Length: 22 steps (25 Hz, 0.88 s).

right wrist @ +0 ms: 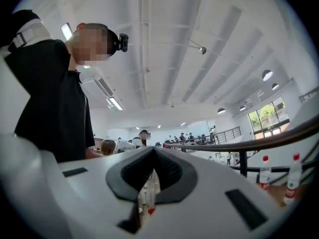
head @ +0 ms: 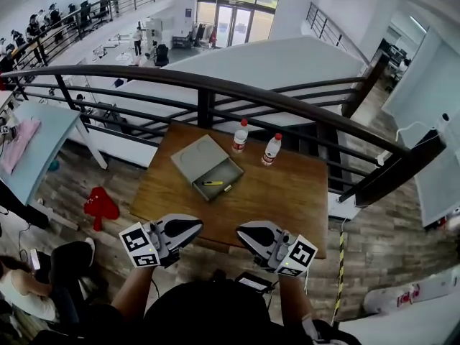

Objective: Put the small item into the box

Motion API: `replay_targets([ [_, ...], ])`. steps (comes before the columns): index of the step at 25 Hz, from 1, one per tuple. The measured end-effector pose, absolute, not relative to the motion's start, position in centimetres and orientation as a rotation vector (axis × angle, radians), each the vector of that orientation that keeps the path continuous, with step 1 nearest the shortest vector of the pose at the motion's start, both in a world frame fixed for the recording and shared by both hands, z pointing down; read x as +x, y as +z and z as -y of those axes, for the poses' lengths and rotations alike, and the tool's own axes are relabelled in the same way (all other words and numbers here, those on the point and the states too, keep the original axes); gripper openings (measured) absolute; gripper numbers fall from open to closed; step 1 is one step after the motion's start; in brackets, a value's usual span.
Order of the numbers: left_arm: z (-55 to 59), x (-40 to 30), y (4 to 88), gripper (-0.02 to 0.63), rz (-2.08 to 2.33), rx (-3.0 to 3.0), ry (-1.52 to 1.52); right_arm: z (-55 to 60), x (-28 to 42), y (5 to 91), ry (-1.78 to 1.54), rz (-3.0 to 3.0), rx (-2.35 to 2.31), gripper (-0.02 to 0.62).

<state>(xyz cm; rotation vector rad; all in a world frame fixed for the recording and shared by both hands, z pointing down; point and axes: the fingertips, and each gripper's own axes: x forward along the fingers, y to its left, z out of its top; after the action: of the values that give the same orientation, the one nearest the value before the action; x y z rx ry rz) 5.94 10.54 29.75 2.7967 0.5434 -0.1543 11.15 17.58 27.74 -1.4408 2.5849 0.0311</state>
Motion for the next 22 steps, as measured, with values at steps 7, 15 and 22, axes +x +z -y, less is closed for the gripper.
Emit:
replay_targets([
  [7, -9.5, -0.7, 30.8, 0.017, -0.564, 2.783, -0.161, -16.0, 5.3, 26.6, 0.004, -2.534, -1.452, 0.011],
  [15, -9.5, -4.8, 34.9, 0.017, -0.572, 2.692, -0.149, -16.7, -0.6, 29.1, -0.095, -2.544, -1.493, 0.011],
  [22, -12.3, -4.7, 34.5, 0.017, -0.600, 2.717, -0.141, -19.2, -1.5, 29.4, -0.103, -2.641, -1.391, 0.009],
])
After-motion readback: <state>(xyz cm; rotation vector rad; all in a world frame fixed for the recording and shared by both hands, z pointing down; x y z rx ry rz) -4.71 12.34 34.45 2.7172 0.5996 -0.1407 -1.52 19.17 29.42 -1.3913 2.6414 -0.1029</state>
